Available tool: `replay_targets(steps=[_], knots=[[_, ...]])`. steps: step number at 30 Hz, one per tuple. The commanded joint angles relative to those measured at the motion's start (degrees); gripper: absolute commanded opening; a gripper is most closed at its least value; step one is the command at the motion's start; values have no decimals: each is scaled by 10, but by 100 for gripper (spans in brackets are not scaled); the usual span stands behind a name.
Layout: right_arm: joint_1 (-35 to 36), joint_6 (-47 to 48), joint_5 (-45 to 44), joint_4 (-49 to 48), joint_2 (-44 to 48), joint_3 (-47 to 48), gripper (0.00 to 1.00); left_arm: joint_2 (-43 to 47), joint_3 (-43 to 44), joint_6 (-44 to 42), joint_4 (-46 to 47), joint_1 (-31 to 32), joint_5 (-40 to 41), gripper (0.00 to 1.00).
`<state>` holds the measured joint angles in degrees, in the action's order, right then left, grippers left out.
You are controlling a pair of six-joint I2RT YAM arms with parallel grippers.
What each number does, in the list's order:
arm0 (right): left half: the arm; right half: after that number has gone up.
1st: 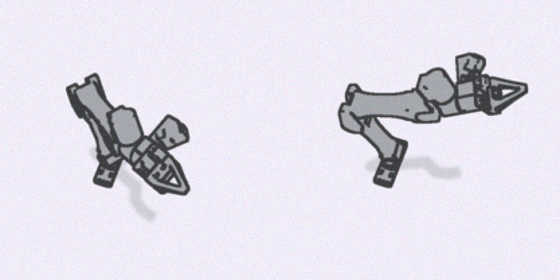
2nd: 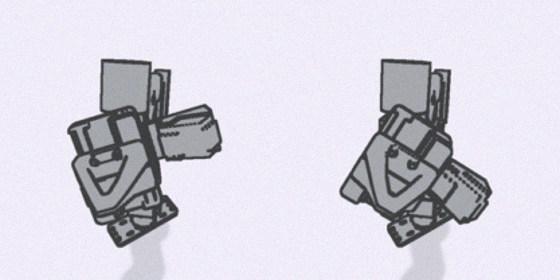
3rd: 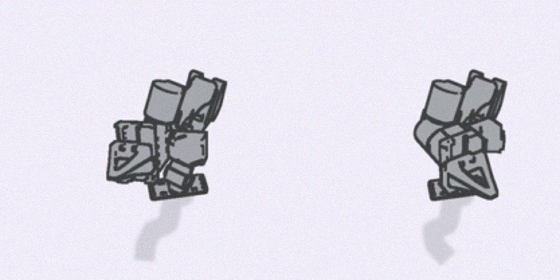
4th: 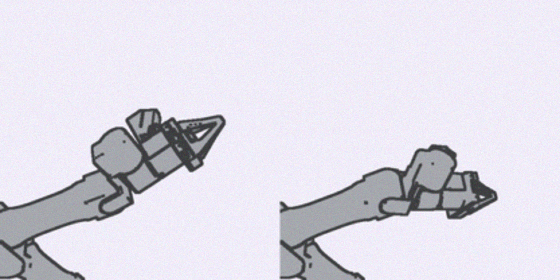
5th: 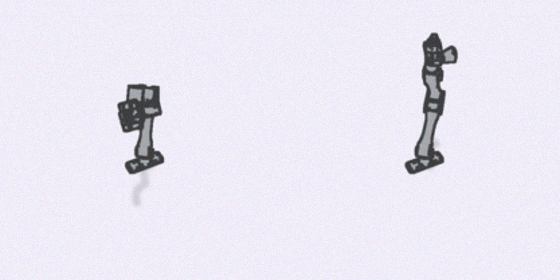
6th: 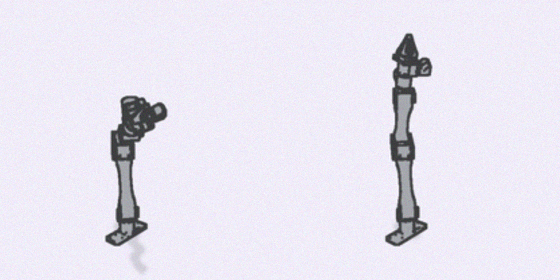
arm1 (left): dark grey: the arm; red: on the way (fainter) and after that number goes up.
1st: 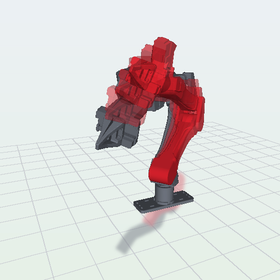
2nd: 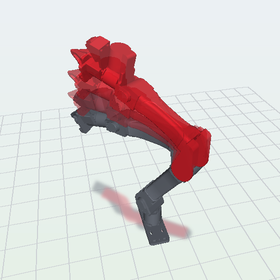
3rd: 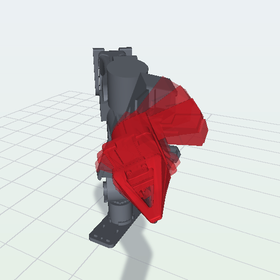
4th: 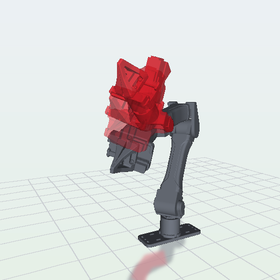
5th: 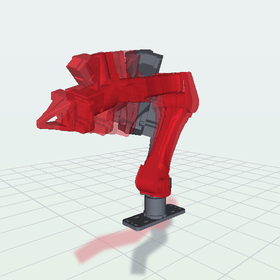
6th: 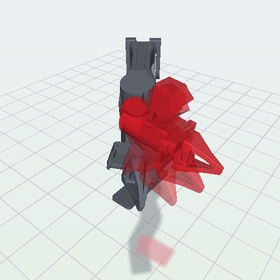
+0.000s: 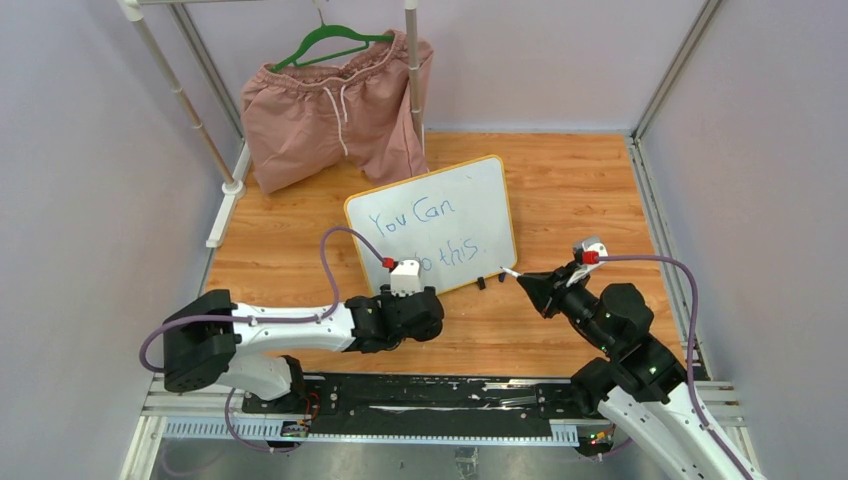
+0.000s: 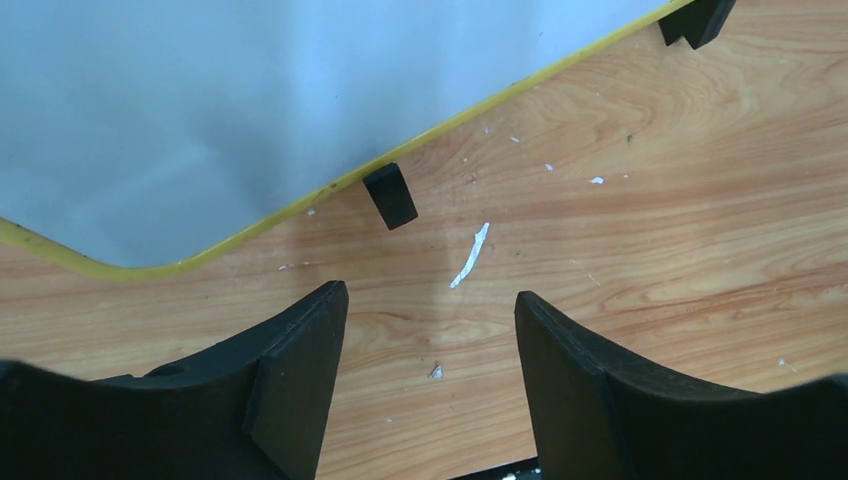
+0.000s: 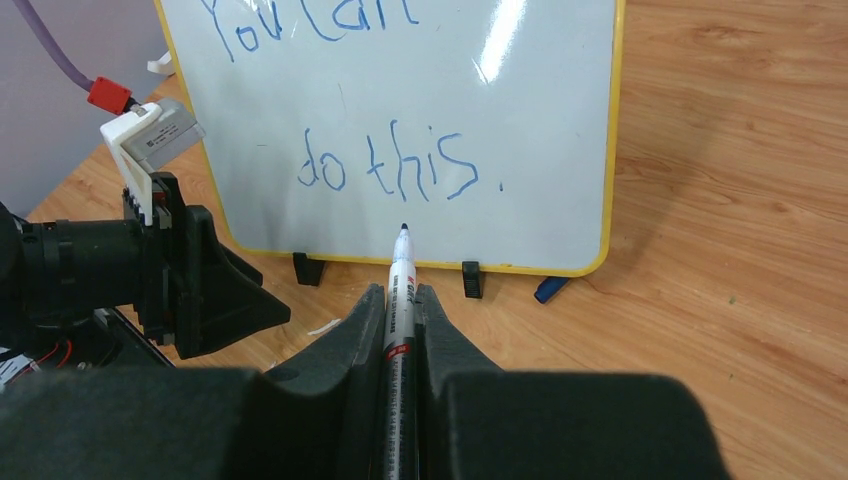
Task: Write a sentence on the whiteboard
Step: Move the whiteboard to the center of the board.
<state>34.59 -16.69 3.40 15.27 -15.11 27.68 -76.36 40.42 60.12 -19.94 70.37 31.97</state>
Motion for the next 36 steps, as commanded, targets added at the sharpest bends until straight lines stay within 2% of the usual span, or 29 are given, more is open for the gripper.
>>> replay_targets(steps=[1,9,15,27,36], knots=[[-7,0,-3,2,9,-6,0,-19,-3,11,31,6,41,65],[-7,-4,3,12,9,-2,0,-77,11,-1,31,3,63,59],[-7,-10,2,22,19,-5,0,-91,9,10,32,-26,69,53],[-7,-10,-1,24,17,-5,0,-116,39,0,47,-42,74,52],[-7,-7,-2,24,19,-7,0,-150,45,43,40,-54,77,45]])
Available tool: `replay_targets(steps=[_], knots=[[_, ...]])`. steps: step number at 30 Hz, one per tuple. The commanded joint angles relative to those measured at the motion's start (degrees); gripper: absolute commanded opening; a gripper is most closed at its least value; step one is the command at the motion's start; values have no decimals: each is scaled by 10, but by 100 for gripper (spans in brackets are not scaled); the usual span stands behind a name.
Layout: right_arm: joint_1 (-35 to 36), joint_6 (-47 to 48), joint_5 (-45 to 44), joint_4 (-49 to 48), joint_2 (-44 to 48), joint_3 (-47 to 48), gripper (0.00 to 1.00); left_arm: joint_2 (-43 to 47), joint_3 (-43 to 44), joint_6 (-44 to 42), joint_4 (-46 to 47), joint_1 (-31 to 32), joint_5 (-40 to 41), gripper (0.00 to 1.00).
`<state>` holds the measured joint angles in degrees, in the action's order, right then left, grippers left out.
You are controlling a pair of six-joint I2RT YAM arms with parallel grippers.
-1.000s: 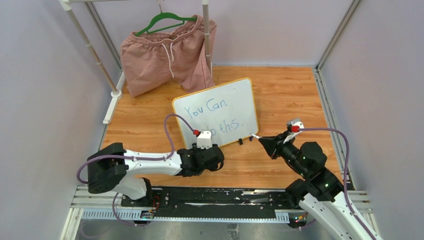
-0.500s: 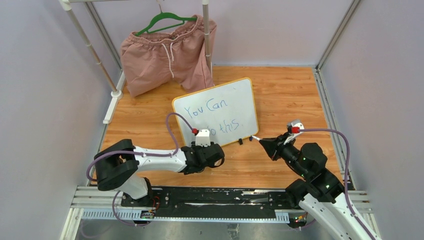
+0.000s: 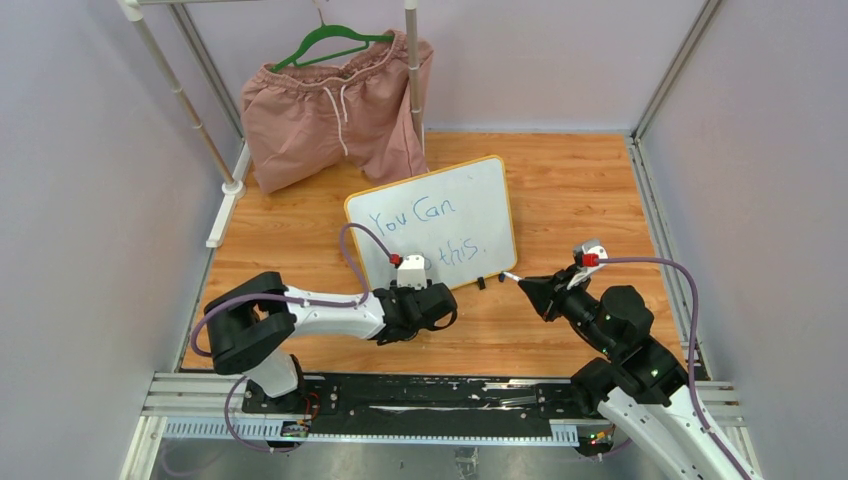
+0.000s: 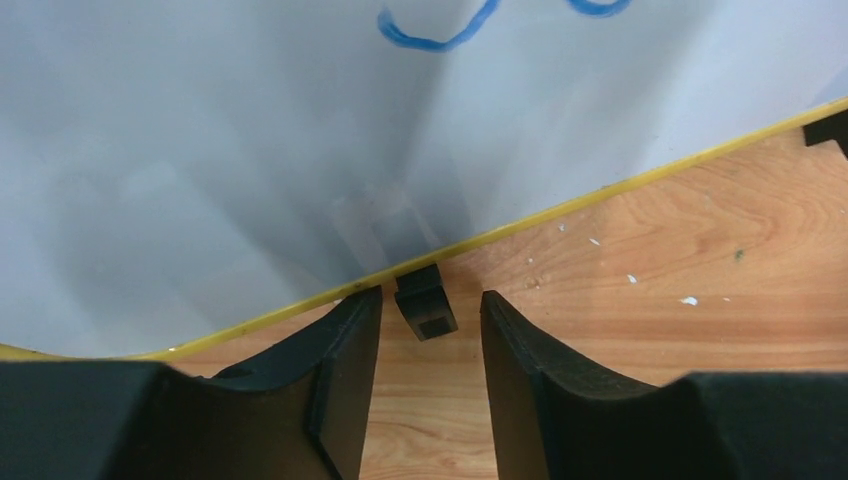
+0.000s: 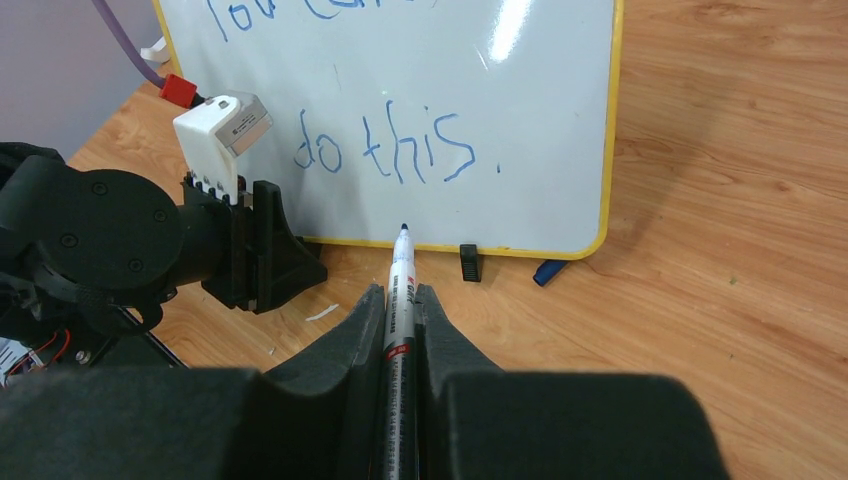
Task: Write a sentence on the whiteboard
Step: Move the whiteboard to the center of the board.
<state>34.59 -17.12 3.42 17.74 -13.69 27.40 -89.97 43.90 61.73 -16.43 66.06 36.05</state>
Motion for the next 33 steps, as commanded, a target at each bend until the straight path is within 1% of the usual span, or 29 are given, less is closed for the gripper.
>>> replay_targets(steps=[1,12,19,26,33], knots=[[-7,-3,-3,-1,5,-4,0,-16,11,32,2,-12,38,44],[-7,-3,-4,-1,4,-6,0,2,-1,62,-17,-25,72,29],[-8,-3,-5,-1,5,-5,0,11,-18,73,-17,-45,78,16],[-7,-3,-6,0,5,-6,0,27,-46,87,-18,-69,87,1],[-7,-3,-7,2,5,-5,0,41,-70,93,-12,-105,89,0]])
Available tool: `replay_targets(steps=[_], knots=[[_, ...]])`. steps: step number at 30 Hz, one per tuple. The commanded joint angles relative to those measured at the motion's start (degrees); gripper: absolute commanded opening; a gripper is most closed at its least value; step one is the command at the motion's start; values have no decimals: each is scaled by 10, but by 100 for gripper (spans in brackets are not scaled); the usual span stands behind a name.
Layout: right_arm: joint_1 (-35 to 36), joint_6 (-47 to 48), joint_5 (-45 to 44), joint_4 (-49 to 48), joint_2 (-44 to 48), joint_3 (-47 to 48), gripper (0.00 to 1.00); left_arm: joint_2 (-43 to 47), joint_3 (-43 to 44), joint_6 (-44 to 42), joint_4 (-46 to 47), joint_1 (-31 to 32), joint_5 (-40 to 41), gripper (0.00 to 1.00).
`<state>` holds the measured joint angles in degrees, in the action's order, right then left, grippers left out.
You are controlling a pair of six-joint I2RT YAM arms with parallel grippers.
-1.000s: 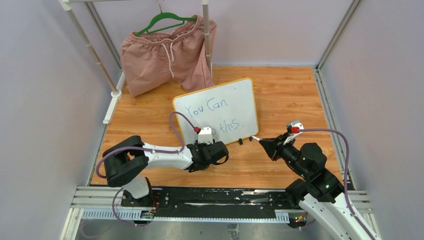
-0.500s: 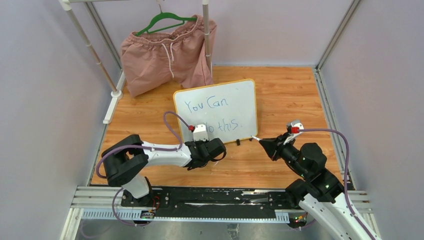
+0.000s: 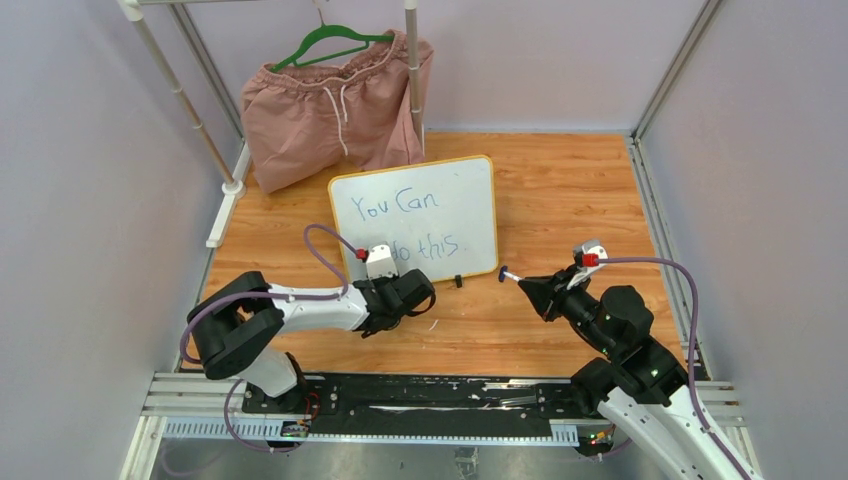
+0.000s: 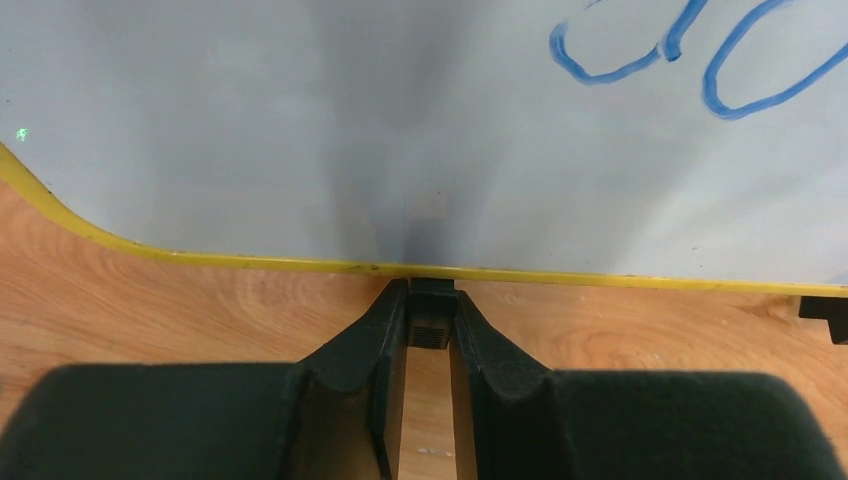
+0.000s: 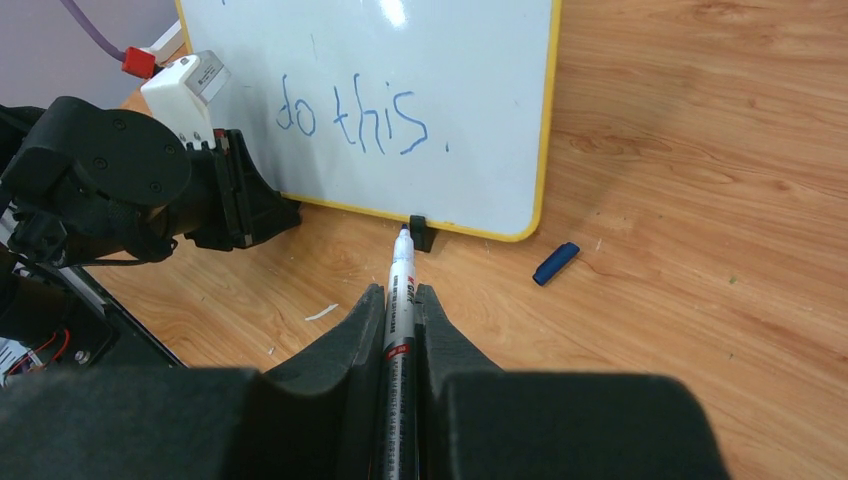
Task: Write a sentence on the whiteboard
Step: Move the whiteboard to the center of the board.
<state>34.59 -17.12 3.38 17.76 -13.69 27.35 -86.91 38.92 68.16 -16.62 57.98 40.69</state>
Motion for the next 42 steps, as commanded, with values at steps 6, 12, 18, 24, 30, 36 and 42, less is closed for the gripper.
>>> replay_targets(steps=[6,12,18,24,30,36,42], knots=[[-8,-3,-8,3,6,-4,0,22,-39,24,-4,-58,39,0],[-7,-2,-9,2,6,-3,0,35,-49,-10,10,-67,29,0],[-7,-1,-10,1,8,-5,0,72,-85,-37,31,-67,-5,12],[-7,-2,-12,-1,10,-6,0,147,-112,-64,20,-65,-25,29],[-7,-3,-12,-7,10,-7,0,230,-116,-101,-23,-53,-27,59],[-7,-1,-17,0,15,1,0,305,-117,-138,-62,-21,-53,72],[-7,-2,-27,12,24,16,0,323,-65,-234,-46,99,-81,74]])
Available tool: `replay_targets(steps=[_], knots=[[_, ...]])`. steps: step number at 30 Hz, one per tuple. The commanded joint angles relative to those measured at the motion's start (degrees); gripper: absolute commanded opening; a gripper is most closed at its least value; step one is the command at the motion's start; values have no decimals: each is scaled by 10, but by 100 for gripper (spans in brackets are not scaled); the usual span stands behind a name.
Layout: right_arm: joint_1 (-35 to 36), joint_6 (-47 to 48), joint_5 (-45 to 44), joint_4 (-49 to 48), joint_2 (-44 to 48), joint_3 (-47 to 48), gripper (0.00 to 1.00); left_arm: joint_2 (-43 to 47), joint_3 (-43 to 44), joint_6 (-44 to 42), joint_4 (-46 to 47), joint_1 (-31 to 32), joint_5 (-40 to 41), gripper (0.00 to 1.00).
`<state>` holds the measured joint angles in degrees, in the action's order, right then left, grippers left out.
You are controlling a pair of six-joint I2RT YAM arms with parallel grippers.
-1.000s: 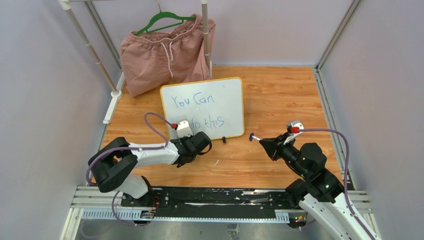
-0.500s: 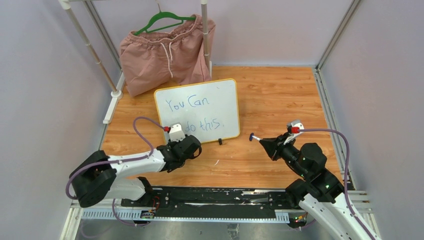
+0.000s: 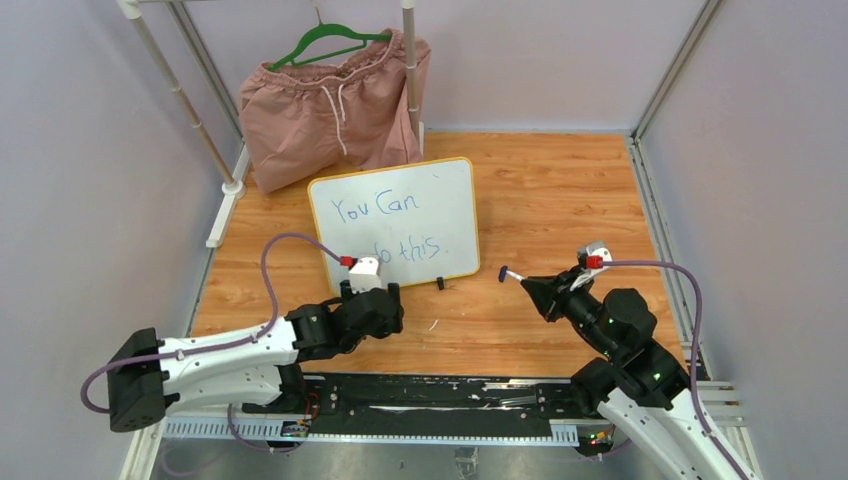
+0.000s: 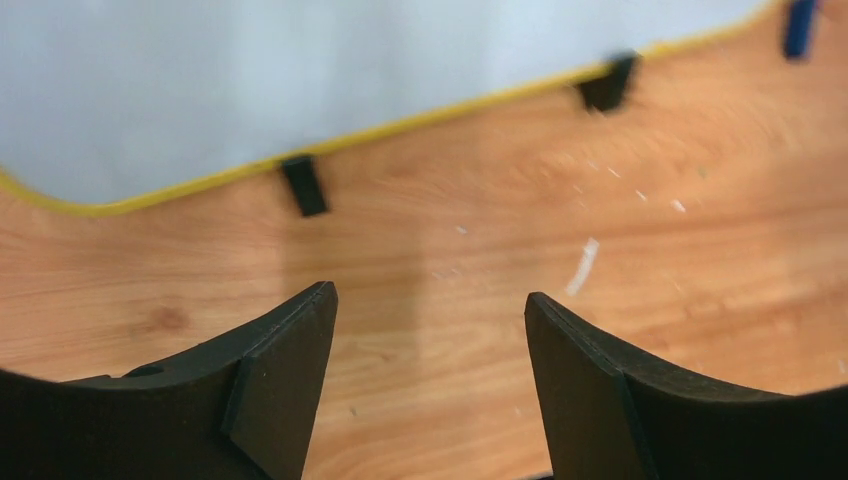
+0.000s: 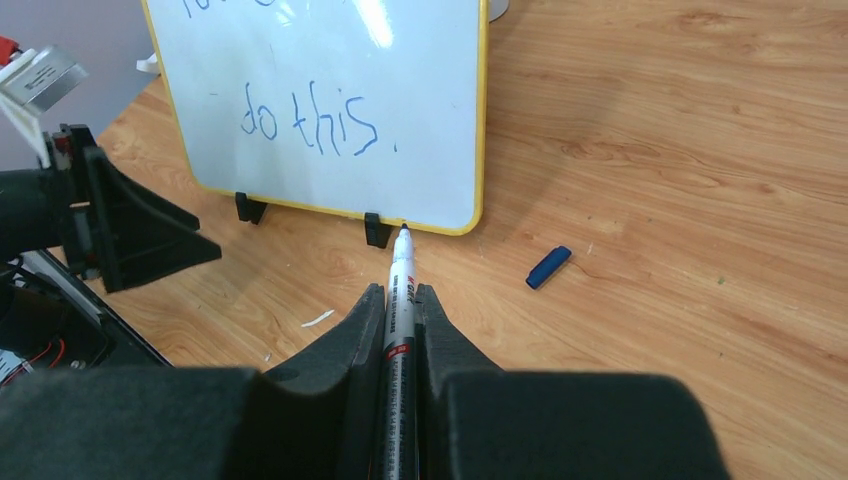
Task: Write a sentence on the whiteboard
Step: Move the whiteboard to the center of the board.
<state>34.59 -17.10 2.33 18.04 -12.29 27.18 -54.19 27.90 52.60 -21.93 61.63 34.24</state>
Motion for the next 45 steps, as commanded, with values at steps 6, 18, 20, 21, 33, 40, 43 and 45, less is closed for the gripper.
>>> replay_targets(steps=[6,18,20,21,33,40,43,45], knots=[[-8,-3,-123,47,46,48,0,-134,178,-192,66,114,-68,74],[-8,21,-227,116,85,140,0,-440,469,-258,36,120,-106,73],[-7,26,-230,118,95,145,0,-480,511,-258,22,120,-98,73],[-7,28,-231,119,100,147,0,-500,534,-258,12,119,-95,72],[-7,67,-234,142,120,198,0,-673,718,-209,-79,72,-155,64],[-7,77,-220,141,120,212,0,-752,825,-193,-154,46,-144,61],[-7,84,-220,142,120,216,0,-773,848,-186,-170,29,-148,59],[-7,88,-221,141,120,218,0,-786,865,-182,-183,22,-154,58]])
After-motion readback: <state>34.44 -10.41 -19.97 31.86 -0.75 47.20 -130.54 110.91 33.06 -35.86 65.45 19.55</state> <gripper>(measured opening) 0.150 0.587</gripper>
